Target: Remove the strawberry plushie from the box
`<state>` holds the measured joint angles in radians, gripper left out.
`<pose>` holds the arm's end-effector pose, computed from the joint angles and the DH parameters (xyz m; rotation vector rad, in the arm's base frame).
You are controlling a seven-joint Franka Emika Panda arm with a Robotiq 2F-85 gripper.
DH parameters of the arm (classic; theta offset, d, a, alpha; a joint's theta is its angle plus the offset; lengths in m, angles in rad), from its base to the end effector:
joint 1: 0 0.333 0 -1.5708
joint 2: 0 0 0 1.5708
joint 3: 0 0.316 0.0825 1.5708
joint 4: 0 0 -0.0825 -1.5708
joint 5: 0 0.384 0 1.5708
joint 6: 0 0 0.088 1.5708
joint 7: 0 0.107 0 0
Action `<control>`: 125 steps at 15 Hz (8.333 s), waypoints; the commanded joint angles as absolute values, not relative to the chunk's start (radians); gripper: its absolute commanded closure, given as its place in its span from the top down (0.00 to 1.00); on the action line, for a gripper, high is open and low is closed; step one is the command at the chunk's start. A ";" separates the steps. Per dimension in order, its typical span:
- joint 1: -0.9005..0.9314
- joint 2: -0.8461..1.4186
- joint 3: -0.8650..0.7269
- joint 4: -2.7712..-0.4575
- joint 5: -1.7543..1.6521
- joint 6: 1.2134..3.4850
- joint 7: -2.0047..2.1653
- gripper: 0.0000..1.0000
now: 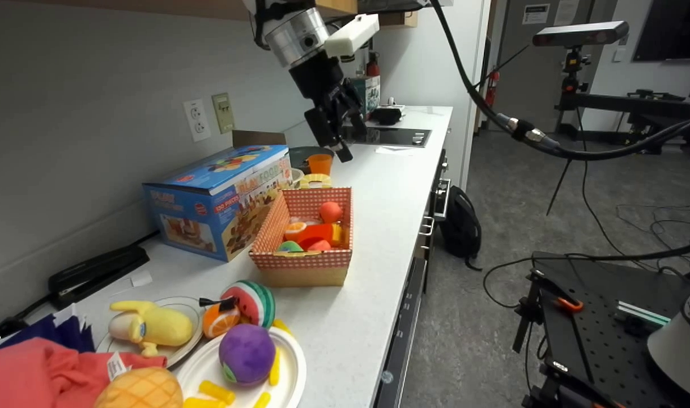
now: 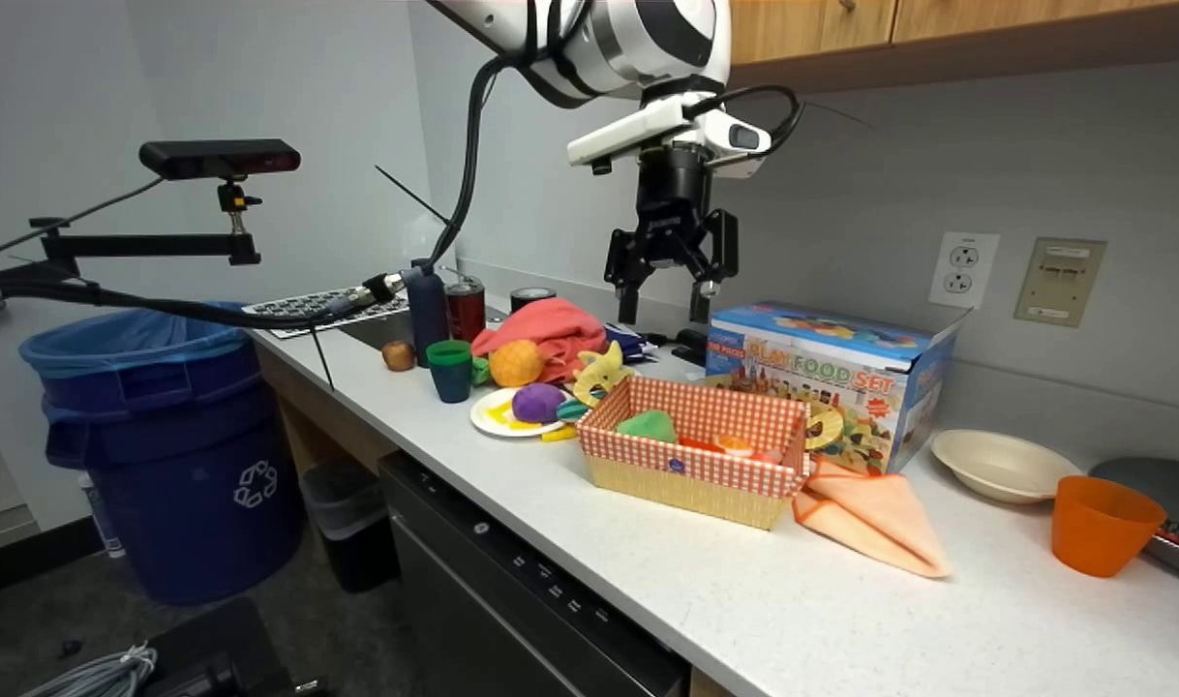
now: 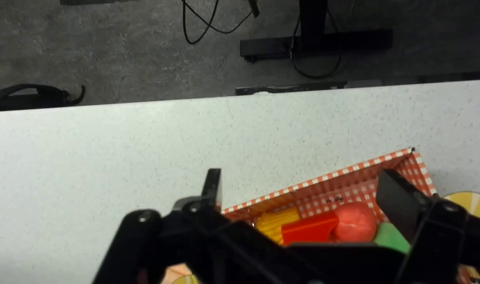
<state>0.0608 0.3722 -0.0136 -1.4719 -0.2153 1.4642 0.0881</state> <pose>0.6270 0.0060 0.4439 2.8488 -0.0322 -0.5249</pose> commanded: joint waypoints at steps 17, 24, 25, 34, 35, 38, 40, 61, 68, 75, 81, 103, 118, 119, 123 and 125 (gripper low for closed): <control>0.079 0.173 -0.008 -1.862 -0.307 1.727 0.398 1.00; 0.057 0.245 -0.023 -1.792 -0.266 1.866 0.417 1.00; 0.054 0.265 -0.028 -1.786 -0.265 1.909 0.420 1.00; 0.054 0.450 -0.077 -1.702 -0.263 2.112 0.447 1.00; 0.055 0.473 -0.084 -1.688 -0.264 2.120 0.455 1.00; 0.053 0.535 -0.104 -1.648 -0.251 2.121 0.476 1.00; 0.054 0.570 -0.115 -1.625 -0.244 2.114 0.490 1.00; 0.090 0.540 -0.168 -1.672 -0.228 2.174 0.653 0.00; 0.088 0.479 -0.159 -1.722 -0.233 2.317 0.678 0.01; 0.050 0.442 -0.101 -1.811 -0.177 2.570 0.503 0.01; 0.093 0.156 -0.007 -1.902 -0.129 2.523 0.305 0.01; 0.185 0.411 0.166 -1.477 0.118 1.894 0.044 0.01; 0.188 0.420 0.154 -1.425 0.144 1.864 0.092 0.94; 0.186 0.411 0.152 -1.433 0.148 1.870 0.097 0.99; 0.168 0.350 0.150 -1.502 0.166 1.901 0.090 1.00; 0.179 0.396 0.151 -1.446 0.147 1.868 0.087 1.00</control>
